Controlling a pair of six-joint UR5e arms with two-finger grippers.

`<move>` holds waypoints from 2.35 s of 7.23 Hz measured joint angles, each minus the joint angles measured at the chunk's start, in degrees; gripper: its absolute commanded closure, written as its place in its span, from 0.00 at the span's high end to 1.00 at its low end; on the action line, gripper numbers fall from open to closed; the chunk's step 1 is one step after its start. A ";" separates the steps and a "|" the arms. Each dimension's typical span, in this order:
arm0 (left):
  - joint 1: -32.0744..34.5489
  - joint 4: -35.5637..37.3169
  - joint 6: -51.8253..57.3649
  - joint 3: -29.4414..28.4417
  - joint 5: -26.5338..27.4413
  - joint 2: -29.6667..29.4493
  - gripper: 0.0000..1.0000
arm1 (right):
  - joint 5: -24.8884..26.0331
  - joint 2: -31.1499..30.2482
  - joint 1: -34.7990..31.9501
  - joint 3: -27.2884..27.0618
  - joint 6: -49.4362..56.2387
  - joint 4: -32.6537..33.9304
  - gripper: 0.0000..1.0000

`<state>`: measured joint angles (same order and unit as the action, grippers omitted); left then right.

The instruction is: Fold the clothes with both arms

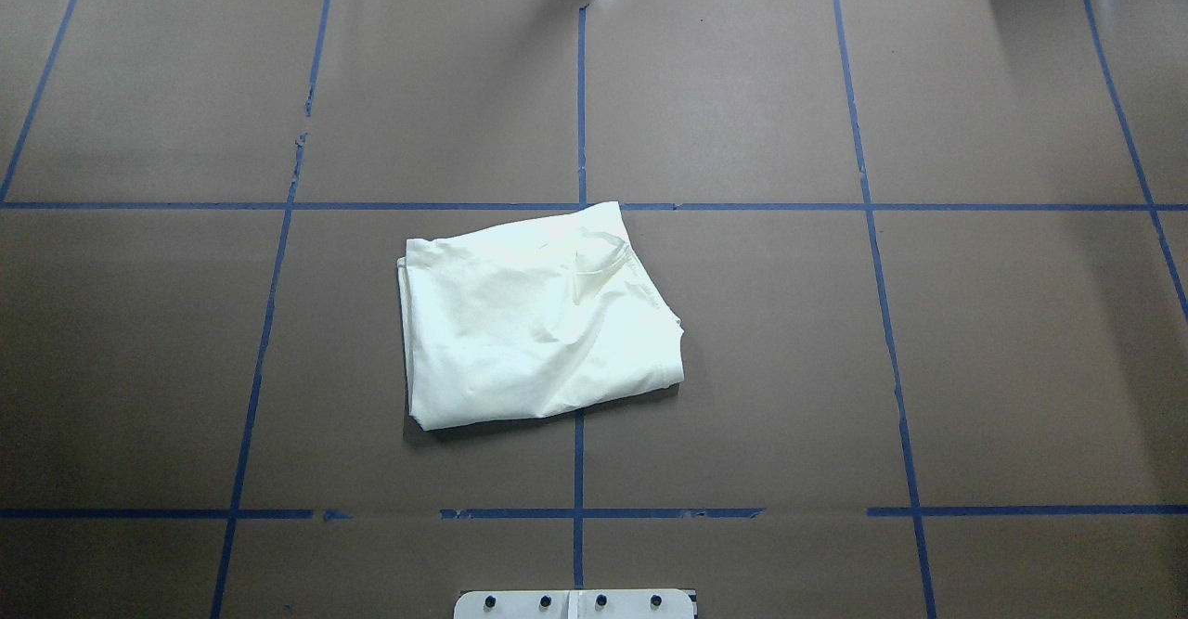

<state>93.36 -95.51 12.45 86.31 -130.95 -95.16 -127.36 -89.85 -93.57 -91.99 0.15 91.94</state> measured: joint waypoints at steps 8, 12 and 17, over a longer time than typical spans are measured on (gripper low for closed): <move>-0.16 -0.24 -4.79 0.29 -6.29 0.74 1.00 | -0.13 0.12 1.65 0.20 -0.83 -0.74 1.00; -0.28 -4.06 -4.74 0.07 -5.28 1.38 1.00 | -0.26 0.44 2.18 0.36 -0.88 -0.63 1.00; -0.36 -4.50 -4.80 -0.17 -5.28 2.14 1.00 | -0.21 0.65 3.04 0.54 -0.98 -0.62 1.00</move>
<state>92.99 -100.02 7.65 86.14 -136.23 -93.02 -127.56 -89.21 -90.53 -91.45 -0.83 91.33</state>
